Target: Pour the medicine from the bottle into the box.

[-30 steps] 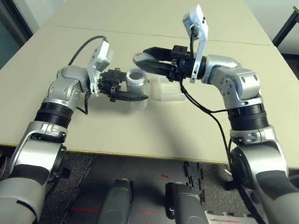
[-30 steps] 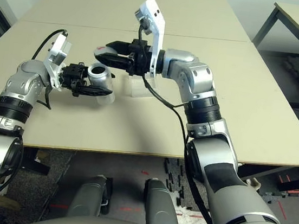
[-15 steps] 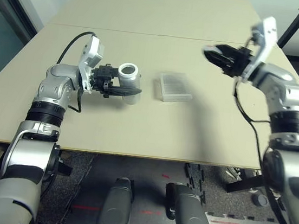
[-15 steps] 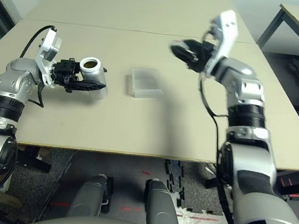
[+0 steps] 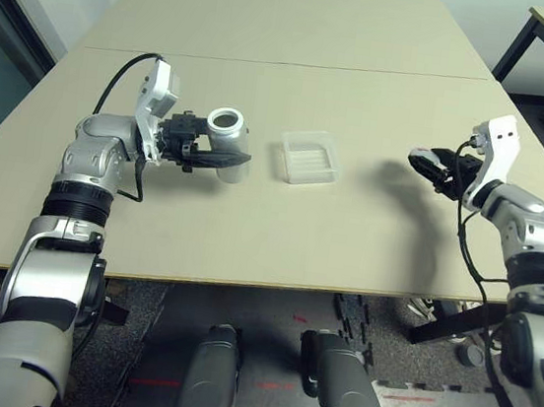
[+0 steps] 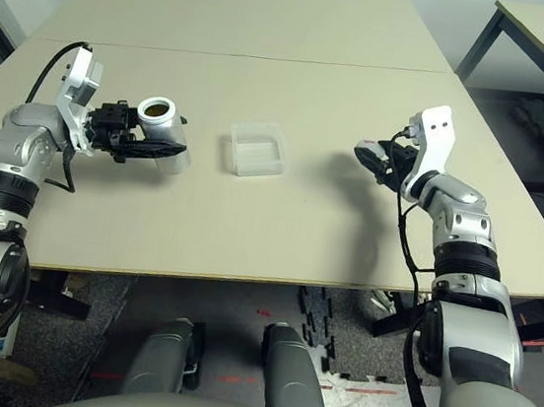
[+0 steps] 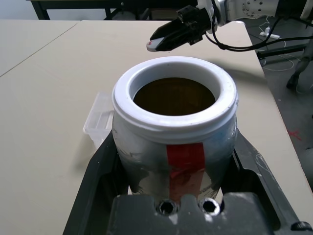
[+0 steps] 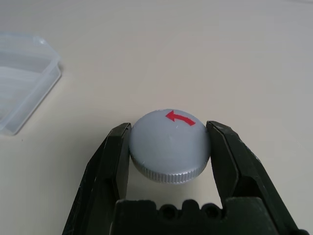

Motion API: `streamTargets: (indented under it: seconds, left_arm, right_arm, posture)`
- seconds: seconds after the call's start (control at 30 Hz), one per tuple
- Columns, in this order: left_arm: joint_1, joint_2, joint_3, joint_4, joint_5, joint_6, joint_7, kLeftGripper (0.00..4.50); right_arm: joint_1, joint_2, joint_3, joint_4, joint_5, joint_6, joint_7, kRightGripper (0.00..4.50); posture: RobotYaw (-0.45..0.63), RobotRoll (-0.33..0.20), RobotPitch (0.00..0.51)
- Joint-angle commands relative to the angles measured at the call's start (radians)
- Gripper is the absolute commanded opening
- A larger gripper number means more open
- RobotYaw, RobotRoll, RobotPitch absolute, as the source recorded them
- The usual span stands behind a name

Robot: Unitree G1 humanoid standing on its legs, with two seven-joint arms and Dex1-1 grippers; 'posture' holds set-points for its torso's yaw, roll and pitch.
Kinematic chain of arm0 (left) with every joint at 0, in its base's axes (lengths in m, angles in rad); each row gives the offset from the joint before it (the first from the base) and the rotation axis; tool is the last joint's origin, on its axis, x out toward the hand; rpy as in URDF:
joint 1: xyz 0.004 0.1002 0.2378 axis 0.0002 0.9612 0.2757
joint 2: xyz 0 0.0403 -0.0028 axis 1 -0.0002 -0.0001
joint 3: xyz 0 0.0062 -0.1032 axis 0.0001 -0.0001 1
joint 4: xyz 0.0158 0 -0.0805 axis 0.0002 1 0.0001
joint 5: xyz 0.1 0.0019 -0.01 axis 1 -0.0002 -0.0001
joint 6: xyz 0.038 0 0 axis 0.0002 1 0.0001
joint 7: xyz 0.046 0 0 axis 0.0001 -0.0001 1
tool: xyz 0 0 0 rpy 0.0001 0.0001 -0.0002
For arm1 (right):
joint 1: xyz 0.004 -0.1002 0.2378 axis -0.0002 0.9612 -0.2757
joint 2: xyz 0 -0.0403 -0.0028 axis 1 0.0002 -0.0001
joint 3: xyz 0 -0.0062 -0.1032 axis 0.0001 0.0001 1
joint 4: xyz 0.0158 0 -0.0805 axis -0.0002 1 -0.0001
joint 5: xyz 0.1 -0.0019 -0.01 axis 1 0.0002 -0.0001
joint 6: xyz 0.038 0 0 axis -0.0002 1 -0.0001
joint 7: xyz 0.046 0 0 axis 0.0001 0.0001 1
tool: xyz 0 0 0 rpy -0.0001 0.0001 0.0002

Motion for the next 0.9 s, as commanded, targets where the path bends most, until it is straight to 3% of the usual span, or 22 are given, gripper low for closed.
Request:
streamTargets:
  seconds: [0.03,0.37,0.57,0.73,0.9]
  left_arm:
    - [-0.009,0.007,0.000,0.012,0.014,-0.010,-0.012,2.64]
    - [-0.002,0.008,0.001,0.014,0.017,-0.017,-0.011,2.64]
    - [-0.009,0.005,0.003,0.019,0.026,-0.032,-0.003,2.64]
    - [-0.038,-0.011,-0.005,0.039,0.058,-0.083,0.037,2.64]
    - [-0.116,-0.041,-0.035,0.140,0.169,-0.211,0.168,2.64]
  right_arm:
    - [0.000,0.005,0.031,0.029,-0.033,-0.005,0.018,2.58]
    - [-0.026,0.001,0.097,0.113,-0.101,-0.006,0.070,2.58]
    - [-0.034,-0.014,0.124,0.097,-0.123,0.005,0.128,4.50]
    - [-0.049,-0.037,0.126,-0.027,-0.090,0.072,0.253,4.50]
    - [-0.057,-0.051,0.134,-0.235,-0.038,0.193,0.359,4.50]
  posture:
    - [-0.06,0.000,0.109]
    - [-0.06,0.000,0.110]
    - [-0.06,0.000,0.106]
    - [-0.06,0.000,0.104]
    - [-0.08,0.000,0.108]
